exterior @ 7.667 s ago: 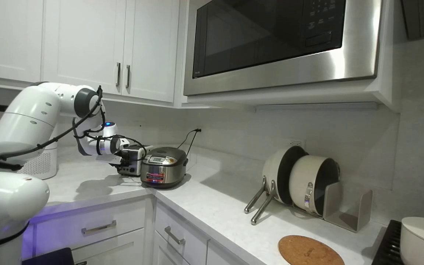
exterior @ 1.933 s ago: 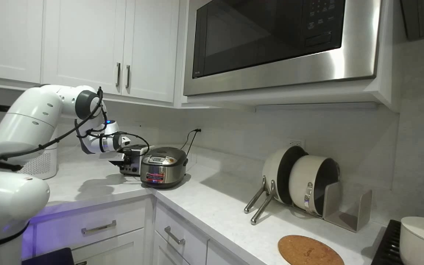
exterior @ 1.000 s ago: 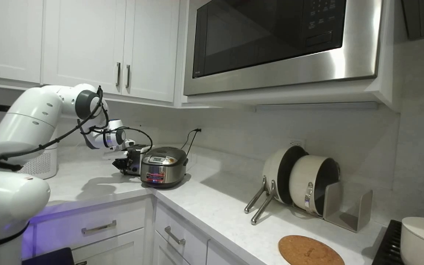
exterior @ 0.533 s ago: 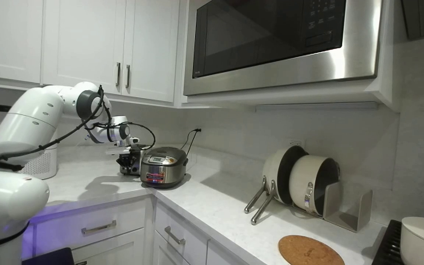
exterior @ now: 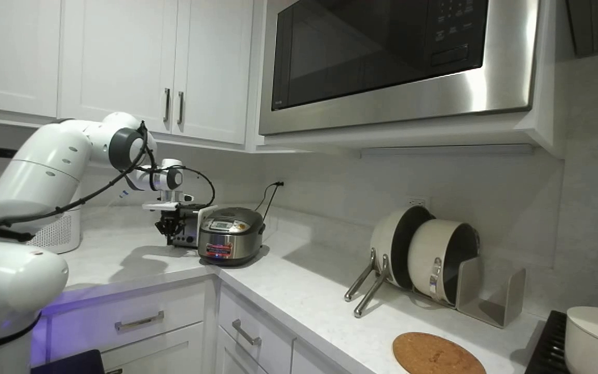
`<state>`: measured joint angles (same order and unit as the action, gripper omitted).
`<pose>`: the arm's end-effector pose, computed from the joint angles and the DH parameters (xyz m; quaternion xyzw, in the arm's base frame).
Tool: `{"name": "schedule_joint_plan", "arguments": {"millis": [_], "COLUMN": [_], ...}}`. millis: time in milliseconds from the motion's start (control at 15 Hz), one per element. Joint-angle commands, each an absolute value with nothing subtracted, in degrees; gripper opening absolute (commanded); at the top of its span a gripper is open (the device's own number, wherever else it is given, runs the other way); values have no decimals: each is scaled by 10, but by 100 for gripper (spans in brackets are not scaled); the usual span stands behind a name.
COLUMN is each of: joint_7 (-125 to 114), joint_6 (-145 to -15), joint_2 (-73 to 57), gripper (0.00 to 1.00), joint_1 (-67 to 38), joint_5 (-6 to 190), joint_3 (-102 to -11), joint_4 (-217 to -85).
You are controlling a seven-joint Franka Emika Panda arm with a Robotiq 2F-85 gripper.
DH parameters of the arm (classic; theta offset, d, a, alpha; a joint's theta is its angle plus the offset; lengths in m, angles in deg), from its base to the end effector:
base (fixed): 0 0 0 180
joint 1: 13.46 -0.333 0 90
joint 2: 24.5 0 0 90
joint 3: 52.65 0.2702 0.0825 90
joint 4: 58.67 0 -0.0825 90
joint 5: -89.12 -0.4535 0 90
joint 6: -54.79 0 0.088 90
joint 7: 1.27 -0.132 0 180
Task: Press the first button from the left on the toaster to release the lever upwards
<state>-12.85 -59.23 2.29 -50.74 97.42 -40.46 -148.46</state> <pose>0.4858 0.5326 0.2785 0.9388 0.3437 -0.0051 0.0237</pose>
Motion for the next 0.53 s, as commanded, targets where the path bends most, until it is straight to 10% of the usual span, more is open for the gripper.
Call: {"name": "schedule_joint_plan", "arguments": {"millis": [0, 200, 267, 467], "joint_7": [-129, -135, -135, -135], "joint_6": [-533, -509, -503, -479], "joint_2": [10, -18, -28, -69], "gripper": [0, 0, 26, 41], "joint_1": [-485, -471, -464, -441], "joint_5": [935, 910, 898, 865], "joint_3": [-384, -377, -374, -365], "joint_4": [-1481, -1498, -1500, -1513]}}
